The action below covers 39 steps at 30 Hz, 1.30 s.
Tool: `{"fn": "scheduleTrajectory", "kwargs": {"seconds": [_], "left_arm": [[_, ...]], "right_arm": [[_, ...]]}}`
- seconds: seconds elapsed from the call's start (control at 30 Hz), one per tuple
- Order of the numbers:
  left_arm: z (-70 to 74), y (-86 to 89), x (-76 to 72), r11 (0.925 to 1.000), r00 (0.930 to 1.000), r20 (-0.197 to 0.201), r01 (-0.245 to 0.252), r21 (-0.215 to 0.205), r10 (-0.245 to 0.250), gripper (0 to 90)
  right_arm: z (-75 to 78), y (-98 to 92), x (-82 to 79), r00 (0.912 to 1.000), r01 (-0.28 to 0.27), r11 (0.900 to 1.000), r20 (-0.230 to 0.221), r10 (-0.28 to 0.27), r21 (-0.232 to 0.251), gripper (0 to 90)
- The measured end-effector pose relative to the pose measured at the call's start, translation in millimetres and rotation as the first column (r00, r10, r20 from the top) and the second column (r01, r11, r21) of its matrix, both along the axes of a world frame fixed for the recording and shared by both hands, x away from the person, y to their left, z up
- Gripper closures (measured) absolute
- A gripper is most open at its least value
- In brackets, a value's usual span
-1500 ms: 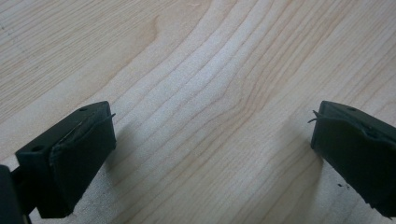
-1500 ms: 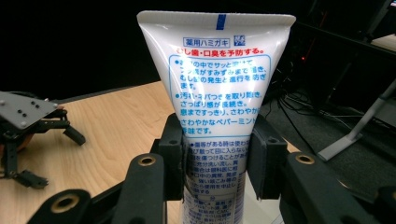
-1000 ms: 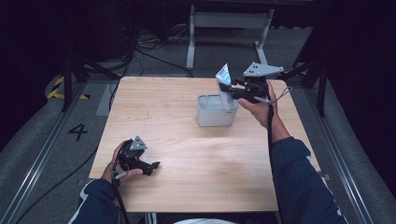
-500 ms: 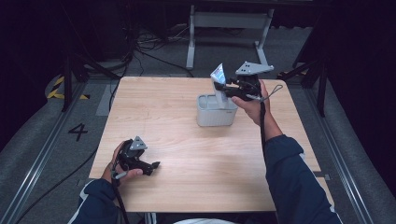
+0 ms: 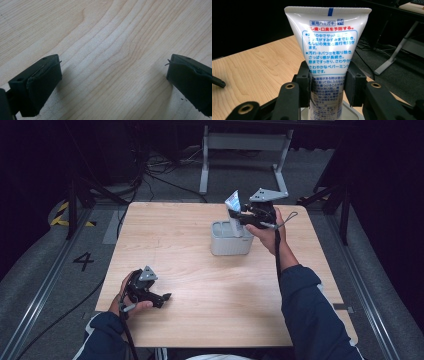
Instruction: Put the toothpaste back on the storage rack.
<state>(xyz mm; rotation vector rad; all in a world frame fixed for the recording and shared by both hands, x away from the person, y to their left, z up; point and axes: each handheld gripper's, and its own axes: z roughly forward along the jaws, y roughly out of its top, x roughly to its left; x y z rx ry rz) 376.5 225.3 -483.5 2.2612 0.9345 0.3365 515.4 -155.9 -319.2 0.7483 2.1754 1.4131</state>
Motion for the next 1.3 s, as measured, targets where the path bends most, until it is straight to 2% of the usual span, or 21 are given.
{"fn": "scheduleTrajectory", "kwargs": {"seconds": [0.23,0.37,0.6,0.8,0.9,0.97,1.3], "left_arm": [[0.0,0.0,0.0,1.0000,1.0000,0.000,0.000,0.000,0.000,0.2],[0.0,0.0,0.0,1.0000,1.0000,0.000,0.000,0.000,0.000,0.2],[0.0,0.0,0.0,1.0000,1.0000,0.000,0.000,0.000,0.000,0.2],[-0.1,0.0,0.0,1.0000,1.0000,0.001,0.000,-0.001,0.000,0.2],[-0.1,0.0,0.0,1.0000,1.0000,0.001,0.000,-0.001,0.000,0.2],[-0.1,0.0,0.1,1.0000,1.0000,0.001,0.000,-0.001,0.000,0.2],[0.0,0.1,0.1,1.0000,1.0000,0.001,0.002,0.001,-0.002,0.2]], "right_arm": [[-3.2,-3.0,0.5,1.0000,-0.002,1.000,0.003,0.002,0.010,62.8],[-4.6,-3.2,2.0,0.9997,0.018,1.000,0.016,-0.018,-0.003,62.8],[-7.5,-2.0,4.2,0.9994,0.026,1.000,0.022,-0.026,0.007,62.7],[-12.6,1.9,7.4,0.9994,0.033,0.999,0.010,-0.033,0.003,62.8],[-16.7,1.0,9.5,0.9993,0.036,0.999,0.007,-0.037,0.019,62.8],[-19.2,0.9,10.2,0.9990,0.044,0.999,0.006,-0.044,-0.003,62.6],[-33.8,-4.0,9.2,0.9986,0.046,0.998,-0.025,-0.047,-0.048,62.2]]}}
